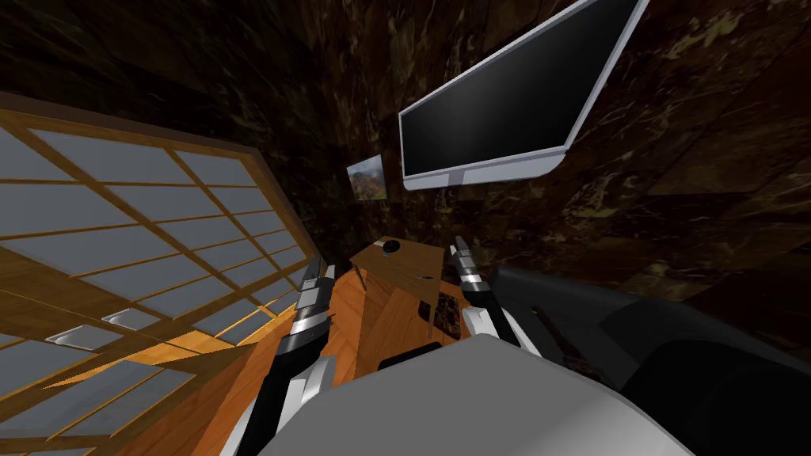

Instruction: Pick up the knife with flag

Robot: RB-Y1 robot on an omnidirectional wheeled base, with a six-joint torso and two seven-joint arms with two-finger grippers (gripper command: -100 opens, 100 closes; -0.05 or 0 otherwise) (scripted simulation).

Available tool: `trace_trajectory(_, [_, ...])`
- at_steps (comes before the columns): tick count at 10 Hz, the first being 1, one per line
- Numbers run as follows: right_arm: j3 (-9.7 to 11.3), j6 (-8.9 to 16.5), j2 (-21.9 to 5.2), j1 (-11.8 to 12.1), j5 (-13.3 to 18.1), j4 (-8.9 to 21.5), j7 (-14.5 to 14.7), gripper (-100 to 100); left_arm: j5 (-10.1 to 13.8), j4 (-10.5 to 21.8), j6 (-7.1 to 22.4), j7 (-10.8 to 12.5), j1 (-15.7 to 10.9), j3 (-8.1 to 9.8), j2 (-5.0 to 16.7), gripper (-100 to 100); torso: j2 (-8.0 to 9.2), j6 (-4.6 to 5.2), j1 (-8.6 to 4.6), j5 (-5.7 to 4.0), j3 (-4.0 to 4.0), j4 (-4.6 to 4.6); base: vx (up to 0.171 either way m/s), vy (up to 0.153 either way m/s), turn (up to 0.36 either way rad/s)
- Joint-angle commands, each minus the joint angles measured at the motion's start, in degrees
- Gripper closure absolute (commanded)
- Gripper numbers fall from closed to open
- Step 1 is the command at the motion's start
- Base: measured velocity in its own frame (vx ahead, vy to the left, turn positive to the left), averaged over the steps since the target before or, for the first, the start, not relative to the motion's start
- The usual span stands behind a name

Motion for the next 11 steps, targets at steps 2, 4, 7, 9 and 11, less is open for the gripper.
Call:
trace_trajectory(2, [-0.18,-0.38,-4.04,-0.59,1.39,2.11,0.09,-100,0.00,0.00,0.00,0.00,0.00,0.00,0.00,0,-0.03,-0.01,0.03,0.00,-0.01,-0.01,0.013,0.021,0.054])
trace_trajectory(4, [-0.44,-0.97,-7.65,-1.43,3.44,5.11,0.24,-100,0.00,0.00,0.00,0.00,0.00,0.00,0.00,0,-0.11,-0.01,0.12,0.02,-0.07,-0.03,0.038,0.044,0.069])
trace_trajectory(7, [-0.79,-1.83,-11.91,-2.54,6.25,9.12,0.44,-100,0.00,0.00,0.00,0.00,0.00,0.00,0.00,0,-0.13,0.00,0.17,0.04,-0.08,-0.03,0.032,0.052,0.070])
trace_trajectory(9, [-1.20,-2.92,-15.99,-3.85,9.49,13.45,0.70,-100,0.00,0.00,0.00,0.00,0.00,-0.01,-0.01,0,-0.15,-0.02,0.23,0.05,-0.09,-0.03,0.048,0.080,0.134])
trace_trajectory(11, [-1.41,-3.55,-18.21,-4.58,11.66,15.47,0.86,-100,0.00,0.00,0.00,0.00,0.01,0.00,0.00,0,-0.17,0.01,0.22,0.05,-0.11,-0.04,0.040,0.052,0.062])
